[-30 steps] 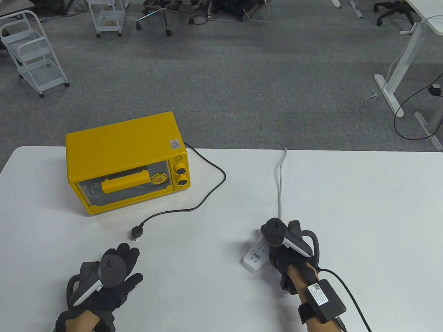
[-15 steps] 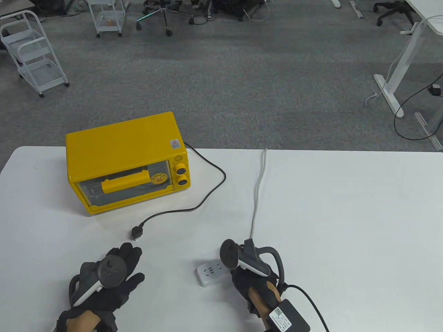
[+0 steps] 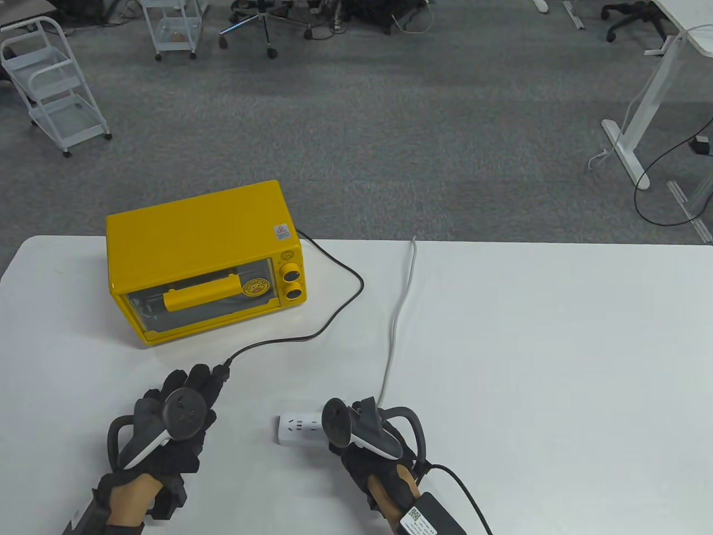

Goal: Plug the oven into the power strip

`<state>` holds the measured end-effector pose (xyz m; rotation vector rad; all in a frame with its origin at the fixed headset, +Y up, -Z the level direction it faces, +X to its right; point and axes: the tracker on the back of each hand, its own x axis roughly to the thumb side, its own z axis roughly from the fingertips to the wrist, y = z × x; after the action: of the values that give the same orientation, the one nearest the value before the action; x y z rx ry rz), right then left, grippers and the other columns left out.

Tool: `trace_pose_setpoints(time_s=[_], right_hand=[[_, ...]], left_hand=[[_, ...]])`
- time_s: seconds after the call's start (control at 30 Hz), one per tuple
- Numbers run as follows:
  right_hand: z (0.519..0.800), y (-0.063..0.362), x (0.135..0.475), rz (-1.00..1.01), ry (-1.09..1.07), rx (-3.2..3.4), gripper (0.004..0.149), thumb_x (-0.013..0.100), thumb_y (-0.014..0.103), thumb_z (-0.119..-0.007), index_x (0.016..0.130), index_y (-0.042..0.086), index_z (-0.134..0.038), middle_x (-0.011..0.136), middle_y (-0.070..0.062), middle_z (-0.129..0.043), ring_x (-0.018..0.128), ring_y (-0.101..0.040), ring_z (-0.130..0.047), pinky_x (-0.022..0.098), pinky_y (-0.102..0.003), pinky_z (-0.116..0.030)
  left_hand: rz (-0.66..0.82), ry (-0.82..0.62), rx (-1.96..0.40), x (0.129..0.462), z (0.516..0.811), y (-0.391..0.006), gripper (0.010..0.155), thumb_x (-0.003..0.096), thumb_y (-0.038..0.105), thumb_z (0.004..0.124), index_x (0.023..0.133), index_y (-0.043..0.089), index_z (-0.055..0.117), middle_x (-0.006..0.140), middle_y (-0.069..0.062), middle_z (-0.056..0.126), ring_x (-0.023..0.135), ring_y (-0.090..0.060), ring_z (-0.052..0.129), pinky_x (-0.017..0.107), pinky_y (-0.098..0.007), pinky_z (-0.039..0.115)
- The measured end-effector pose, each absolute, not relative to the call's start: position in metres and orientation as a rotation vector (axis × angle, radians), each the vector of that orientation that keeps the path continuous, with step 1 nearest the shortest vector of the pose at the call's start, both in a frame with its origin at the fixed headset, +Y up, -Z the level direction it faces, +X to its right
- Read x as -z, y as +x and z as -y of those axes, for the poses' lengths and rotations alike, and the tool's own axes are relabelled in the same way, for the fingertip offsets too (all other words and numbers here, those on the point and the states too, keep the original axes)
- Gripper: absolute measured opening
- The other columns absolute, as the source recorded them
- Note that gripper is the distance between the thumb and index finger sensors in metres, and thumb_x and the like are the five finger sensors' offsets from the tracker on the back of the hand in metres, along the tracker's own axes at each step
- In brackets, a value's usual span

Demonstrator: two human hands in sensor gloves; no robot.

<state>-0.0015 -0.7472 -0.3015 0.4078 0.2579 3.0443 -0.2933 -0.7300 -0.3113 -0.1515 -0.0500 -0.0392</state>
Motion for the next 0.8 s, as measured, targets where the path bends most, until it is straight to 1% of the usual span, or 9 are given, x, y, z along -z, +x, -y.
trace_pose_setpoints(time_s=[0.1,0.2,0.3,0.37,0.43,0.57,0.67,0.73,0.8], right_hand=[[0.747,-0.001,0.301,-0.254,0.413,-3.048,0.071,0.04,0.043,-0.087,0.104,0.02,-0.068,0.086,-0.017,-0.087,0.06,-0.015,-0.107,0.046,-0.03,-0.093],[0.748,-0.001,0.302,-0.255,0.414,-3.045,0.071,0.04,0.043,-0.087,0.104,0.02,-0.068,0.086,-0.017,-0.087,0.06,-0.015,-0.107,0.046,-0.03,-0.093],[0.748,0.0,0.302,-0.256,0.419,-3.038,0.071,0.04,0.043,-0.087,0.104,0.02,-0.068,0.086,-0.017,-0.087,0.06,-0.015,-0.107,0.046,-0.03,-0.093],[0.748,0.001,0.303,-0.261,0.417,-3.028,0.071,0.04,0.044,-0.087,0.104,0.021,-0.068,0.086,-0.017,-0.087,0.06,-0.015,-0.107,0.046,-0.03,-0.093],[0.749,0.001,0.303,-0.262,0.417,-3.022,0.071,0.04,0.044,-0.087,0.104,0.021,-0.068,0.086,-0.017,-0.086,0.06,-0.015,-0.106,0.046,-0.03,-0.093],[0.749,0.001,0.303,-0.268,0.422,-3.018,0.071,0.04,0.044,-0.087,0.105,0.021,-0.067,0.087,-0.017,-0.086,0.06,-0.015,-0.106,0.046,-0.03,-0.092],[0.75,0.002,0.303,-0.27,0.421,-3.012,0.072,0.04,0.044,-0.087,0.105,0.021,-0.067,0.087,-0.017,-0.086,0.06,-0.015,-0.106,0.046,-0.03,-0.092],[0.75,0.002,0.303,-0.27,0.421,-3.01,0.072,0.04,0.044,-0.087,0.105,0.021,-0.067,0.087,-0.017,-0.086,0.06,-0.015,-0.105,0.046,-0.03,-0.092],[0.75,0.002,0.303,-0.268,0.419,-3.01,0.072,0.04,0.044,-0.086,0.105,0.021,-0.067,0.087,-0.017,-0.085,0.06,-0.015,-0.105,0.046,-0.03,-0.092]], left_hand=[[0.088,-0.185,0.194,0.331,0.73,-0.277,0.063,0.0513,0.035,0.071,0.112,0.041,0.052,0.13,0.014,0.037,0.121,-0.038,0.047,0.082,-0.067,0.045],[0.167,-0.213,0.279,0.348,0.734,-0.263,0.063,0.0518,0.031,0.072,0.111,0.04,0.053,0.13,0.014,0.038,0.121,-0.04,0.05,0.082,-0.067,0.046],[0.203,-0.244,0.366,0.362,0.736,-0.254,0.062,0.0522,0.028,0.072,0.11,0.041,0.054,0.129,0.016,0.039,0.12,-0.039,0.054,0.082,-0.065,0.048],[0.192,-0.292,0.403,0.37,0.739,-0.251,0.061,0.0523,0.026,0.072,0.109,0.042,0.057,0.128,0.018,0.042,0.117,-0.035,0.063,0.082,-0.063,0.051],[0.155,-0.417,0.436,0.377,0.746,-0.252,0.06,0.0524,0.026,0.071,0.109,0.042,0.058,0.127,0.019,0.041,0.115,-0.034,0.067,0.081,-0.061,0.054],[0.144,-0.447,0.408,0.384,0.752,-0.253,0.06,0.0521,0.018,0.071,0.108,0.037,0.061,0.127,0.018,0.034,0.116,-0.032,0.064,0.082,-0.055,0.056],[0.166,-0.438,0.429,0.386,0.752,-0.252,0.063,0.05,0.011,0.075,0.106,0.038,0.066,0.126,0.022,0.035,0.111,-0.027,0.071,0.081,-0.049,0.06],[0.18,-0.431,0.445,0.387,0.751,-0.25,0.064,0.049,0.01,0.077,0.104,0.041,0.067,0.125,0.023,0.038,0.107,-0.024,0.077,0.081,-0.046,0.063],[0.209,-0.412,0.418,0.386,0.751,-0.248,0.062,0.0485,0.014,0.08,0.102,0.042,0.066,0.125,0.021,0.041,0.103,-0.023,0.08,0.08,-0.046,0.064]])
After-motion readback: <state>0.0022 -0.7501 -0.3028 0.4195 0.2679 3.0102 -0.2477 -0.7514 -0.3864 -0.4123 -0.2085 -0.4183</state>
